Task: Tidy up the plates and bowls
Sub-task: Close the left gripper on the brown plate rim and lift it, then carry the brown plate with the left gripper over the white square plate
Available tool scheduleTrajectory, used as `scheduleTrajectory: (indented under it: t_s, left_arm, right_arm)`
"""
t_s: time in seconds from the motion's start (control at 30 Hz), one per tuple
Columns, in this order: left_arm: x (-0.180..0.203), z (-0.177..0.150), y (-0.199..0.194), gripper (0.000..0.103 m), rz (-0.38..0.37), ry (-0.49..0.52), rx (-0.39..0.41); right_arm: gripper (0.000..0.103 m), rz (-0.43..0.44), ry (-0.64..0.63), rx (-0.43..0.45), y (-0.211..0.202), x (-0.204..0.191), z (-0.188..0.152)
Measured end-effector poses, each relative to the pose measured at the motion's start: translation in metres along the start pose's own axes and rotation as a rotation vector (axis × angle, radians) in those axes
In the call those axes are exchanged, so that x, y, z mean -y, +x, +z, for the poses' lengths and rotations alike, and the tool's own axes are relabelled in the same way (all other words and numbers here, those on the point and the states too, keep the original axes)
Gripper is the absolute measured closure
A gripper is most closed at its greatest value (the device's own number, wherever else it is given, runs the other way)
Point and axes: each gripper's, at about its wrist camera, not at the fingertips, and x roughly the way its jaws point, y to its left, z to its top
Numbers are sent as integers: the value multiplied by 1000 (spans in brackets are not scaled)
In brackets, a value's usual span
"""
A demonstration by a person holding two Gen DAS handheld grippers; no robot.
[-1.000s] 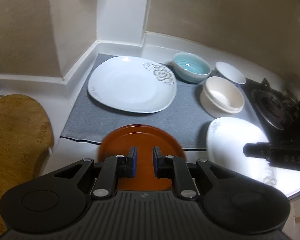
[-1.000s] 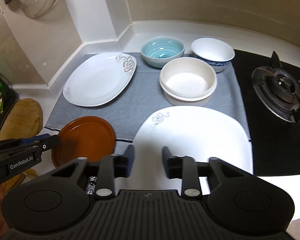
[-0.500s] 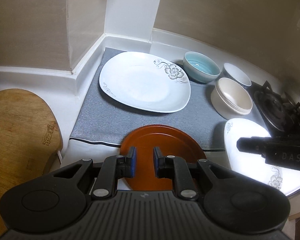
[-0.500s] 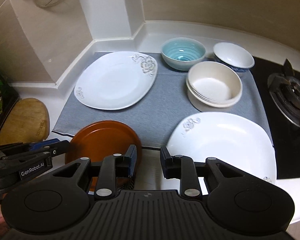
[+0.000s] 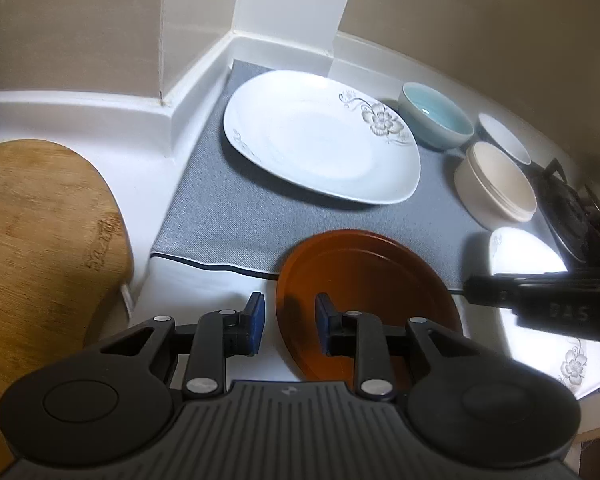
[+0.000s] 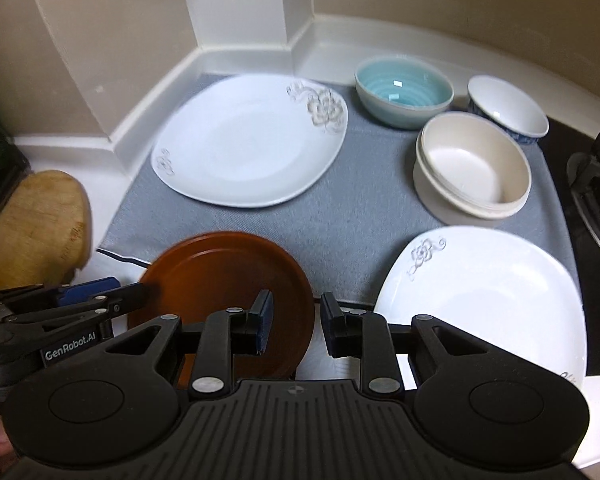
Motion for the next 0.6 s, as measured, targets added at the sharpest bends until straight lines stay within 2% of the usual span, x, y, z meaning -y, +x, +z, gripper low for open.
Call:
scheduleTrajectory:
  t_s: [0.1, 0.2, 0.47, 0.6]
  left_arm:
    - [-2, -3, 6, 77, 9, 16, -24]
    - [-8, -7, 8, 92, 10, 15, -40]
    - [-16, -13, 2, 93, 18, -18, -53]
    - [-13, -16, 3, 91, 35, -32, -61]
  right_arm:
    - [75, -11, -3, -31, 14, -1, -1]
    - [75, -19, -8, -60, 26, -2, -3]
    - [75, 2, -43, -129, 53, -9, -5]
    - [75, 27, -72, -132, 57, -13, -4]
